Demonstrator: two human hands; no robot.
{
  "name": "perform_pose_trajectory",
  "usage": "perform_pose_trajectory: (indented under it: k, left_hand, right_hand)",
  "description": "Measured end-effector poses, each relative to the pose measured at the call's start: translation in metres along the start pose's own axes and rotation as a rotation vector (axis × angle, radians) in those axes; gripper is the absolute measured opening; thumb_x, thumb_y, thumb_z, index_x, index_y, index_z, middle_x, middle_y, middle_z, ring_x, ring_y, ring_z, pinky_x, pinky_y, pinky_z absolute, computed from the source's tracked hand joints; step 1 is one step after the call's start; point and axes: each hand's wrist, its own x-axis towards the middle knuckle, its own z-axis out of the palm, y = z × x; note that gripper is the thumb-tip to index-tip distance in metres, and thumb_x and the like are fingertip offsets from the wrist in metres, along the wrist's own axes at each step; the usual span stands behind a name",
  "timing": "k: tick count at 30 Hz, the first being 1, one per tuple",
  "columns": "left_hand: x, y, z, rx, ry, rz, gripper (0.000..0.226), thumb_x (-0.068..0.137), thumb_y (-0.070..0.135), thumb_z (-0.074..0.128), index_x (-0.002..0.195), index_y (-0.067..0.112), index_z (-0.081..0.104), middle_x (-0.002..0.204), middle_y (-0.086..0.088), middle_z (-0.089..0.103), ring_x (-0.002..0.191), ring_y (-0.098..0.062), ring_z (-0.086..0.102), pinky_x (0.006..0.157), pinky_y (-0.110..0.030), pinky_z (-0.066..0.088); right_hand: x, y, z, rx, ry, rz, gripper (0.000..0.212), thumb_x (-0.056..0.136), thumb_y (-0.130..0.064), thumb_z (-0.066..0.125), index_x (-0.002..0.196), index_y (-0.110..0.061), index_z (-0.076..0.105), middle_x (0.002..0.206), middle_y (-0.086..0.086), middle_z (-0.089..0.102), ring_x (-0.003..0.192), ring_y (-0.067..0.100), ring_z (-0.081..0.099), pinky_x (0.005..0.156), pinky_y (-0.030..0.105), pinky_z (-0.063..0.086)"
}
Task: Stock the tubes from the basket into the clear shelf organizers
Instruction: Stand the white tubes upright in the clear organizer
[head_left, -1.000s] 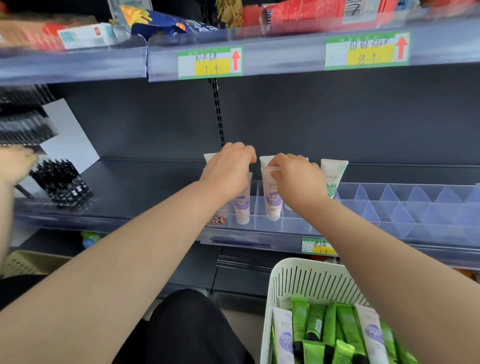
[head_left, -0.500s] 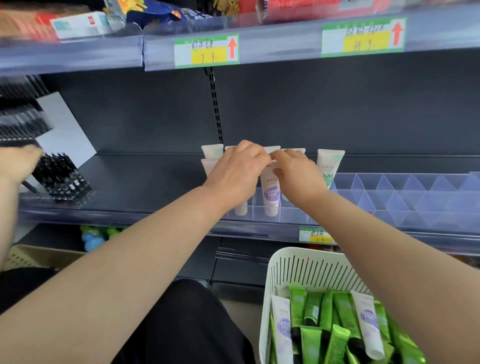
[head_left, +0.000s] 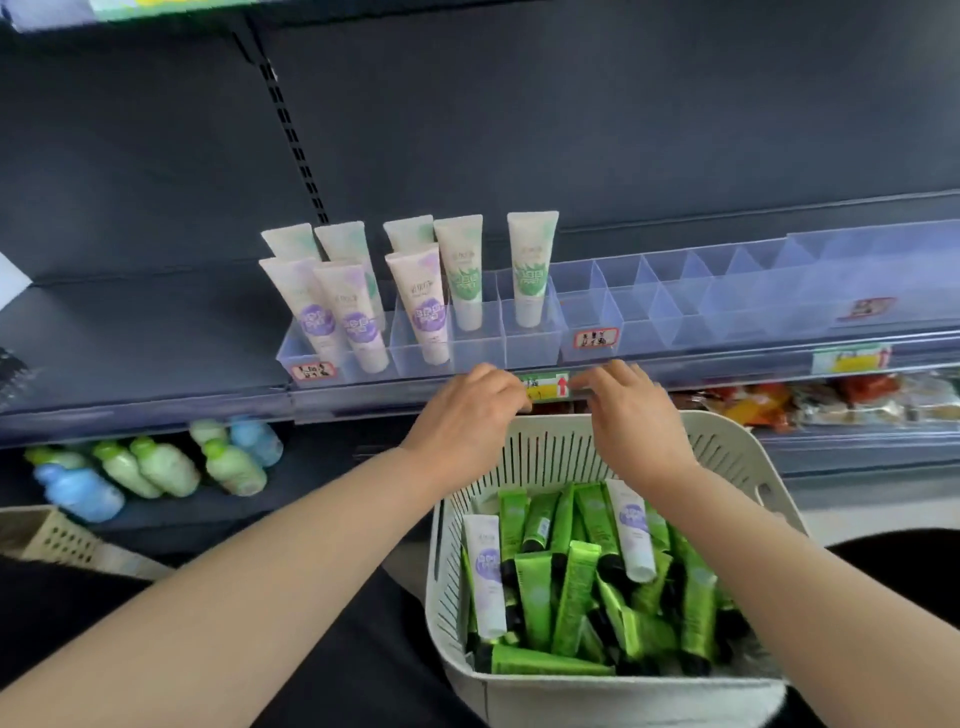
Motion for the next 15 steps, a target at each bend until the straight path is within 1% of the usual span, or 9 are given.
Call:
perform_pose_trajectory:
  k: [2,4,7,9,11,15]
  left_hand:
    - [0.002,0.012,0.023,-0.03,-0.08,-0.026,0.034,0.087,-0.003,0.056,0.114,0.015,0.063,0.117,0.001,0.059,0.115,-0.019,0.045,0.095,-0.037,0.042]
    - [0.005,0.024,0.045,-0.062,-0.164,-0.067,0.037,0.087,-0.001,0.054,0.118,0.019,0.061,0.121,0.003,0.057,0.118,-0.017,0.043,0.099,-0.035,0.04]
    - [0.008,0.038,0.073,-0.103,-0.215,-0.091,0.036,0.09,0.001,0.053,0.119,0.021,0.059,0.122,0.004,0.056,0.118,-0.016,0.043,0.1,-0.032,0.04]
    - [0.007,0.044,0.087,-0.125,-0.236,-0.097,0.033,0.09,0.003,0.053,0.118,0.02,0.06,0.12,0.004,0.057,0.115,-0.015,0.044,0.098,-0.03,0.039]
    - [0.004,0.047,0.099,-0.15,-0.265,-0.108,0.032,0.092,0.004,0.053,0.118,0.02,0.06,0.12,0.004,0.057,0.113,-0.015,0.045,0.098,-0.03,0.039]
    - [-0.005,0.047,0.116,-0.175,-0.361,-0.167,0.031,0.093,0.007,0.053,0.12,0.021,0.059,0.122,0.005,0.056,0.114,-0.013,0.044,0.096,-0.032,0.044]
  right_hand:
    - [-0.024,0.03,0.011,-0.073,-0.132,0.1,0.037,0.079,0.001,0.058,0.109,-0.019,0.063,0.106,0.004,0.061,0.099,0.03,0.055,0.072,0.039,0.046]
    - [-0.047,0.056,0.023,-0.136,-0.308,0.197,0.04,0.081,-0.004,0.057,0.114,-0.027,0.059,0.113,-0.001,0.058,0.108,0.024,0.051,0.081,0.037,0.044]
    - [-0.074,0.076,0.042,-0.152,-0.534,0.273,0.036,0.085,-0.012,0.057,0.115,-0.032,0.057,0.12,-0.006,0.054,0.115,0.018,0.048,0.087,0.035,0.043]
    - [-0.082,0.081,0.054,-0.123,-0.608,0.304,0.03,0.09,-0.021,0.057,0.119,-0.03,0.055,0.123,-0.006,0.052,0.117,0.019,0.046,0.088,0.036,0.043]
    - [-0.084,0.081,0.063,-0.095,-0.657,0.334,0.031,0.093,-0.029,0.055,0.123,-0.029,0.052,0.125,-0.004,0.05,0.118,0.02,0.045,0.09,0.037,0.043]
    - [-0.087,0.08,0.073,-0.045,-0.701,0.394,0.033,0.094,-0.032,0.053,0.126,-0.025,0.052,0.128,-0.001,0.05,0.117,0.022,0.046,0.09,0.037,0.044]
